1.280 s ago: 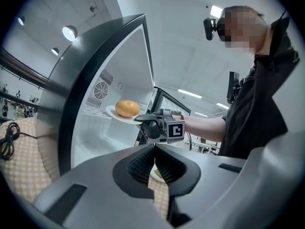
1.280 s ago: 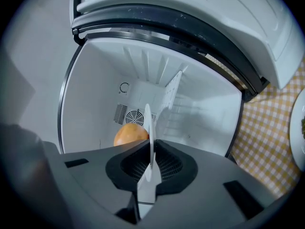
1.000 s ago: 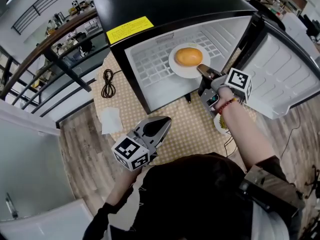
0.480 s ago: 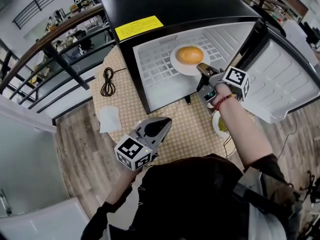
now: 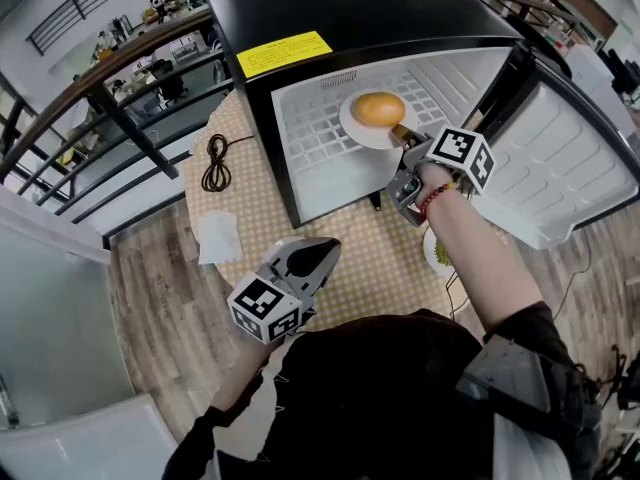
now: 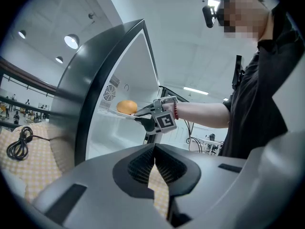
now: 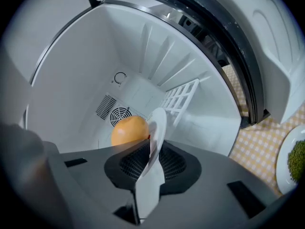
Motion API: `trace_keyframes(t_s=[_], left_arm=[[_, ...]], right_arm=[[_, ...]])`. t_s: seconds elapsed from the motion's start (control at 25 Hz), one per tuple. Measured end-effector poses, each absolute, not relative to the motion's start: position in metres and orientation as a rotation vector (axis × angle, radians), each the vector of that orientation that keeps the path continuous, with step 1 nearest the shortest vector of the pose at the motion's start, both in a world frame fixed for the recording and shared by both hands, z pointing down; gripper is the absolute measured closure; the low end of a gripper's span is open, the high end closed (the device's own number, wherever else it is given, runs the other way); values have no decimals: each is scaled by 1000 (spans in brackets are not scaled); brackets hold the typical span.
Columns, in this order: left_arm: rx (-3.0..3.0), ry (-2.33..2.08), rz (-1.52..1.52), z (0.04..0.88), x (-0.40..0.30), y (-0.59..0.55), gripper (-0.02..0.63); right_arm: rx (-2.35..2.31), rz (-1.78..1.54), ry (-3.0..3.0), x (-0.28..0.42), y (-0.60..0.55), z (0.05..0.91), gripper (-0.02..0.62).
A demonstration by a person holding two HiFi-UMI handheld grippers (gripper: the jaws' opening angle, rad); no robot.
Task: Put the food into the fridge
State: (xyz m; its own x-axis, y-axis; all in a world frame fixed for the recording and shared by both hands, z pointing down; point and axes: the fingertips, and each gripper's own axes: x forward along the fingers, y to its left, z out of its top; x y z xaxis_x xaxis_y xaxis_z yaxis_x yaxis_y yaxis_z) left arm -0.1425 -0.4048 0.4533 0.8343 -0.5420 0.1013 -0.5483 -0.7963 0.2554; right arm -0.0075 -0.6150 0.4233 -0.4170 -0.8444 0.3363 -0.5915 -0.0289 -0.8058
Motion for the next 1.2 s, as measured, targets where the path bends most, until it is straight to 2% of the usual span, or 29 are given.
trace_keyframes(t_s=[0.36, 1.2], left_arm=[[2729, -845, 17, 454, -144, -401, 592], [2704, -866, -6, 455, -146, -402, 592]], right_arm=[[-1699, -1193, 2174, -13, -617, 407, 537], [-1870, -1003, 2268, -15, -626, 408, 491]])
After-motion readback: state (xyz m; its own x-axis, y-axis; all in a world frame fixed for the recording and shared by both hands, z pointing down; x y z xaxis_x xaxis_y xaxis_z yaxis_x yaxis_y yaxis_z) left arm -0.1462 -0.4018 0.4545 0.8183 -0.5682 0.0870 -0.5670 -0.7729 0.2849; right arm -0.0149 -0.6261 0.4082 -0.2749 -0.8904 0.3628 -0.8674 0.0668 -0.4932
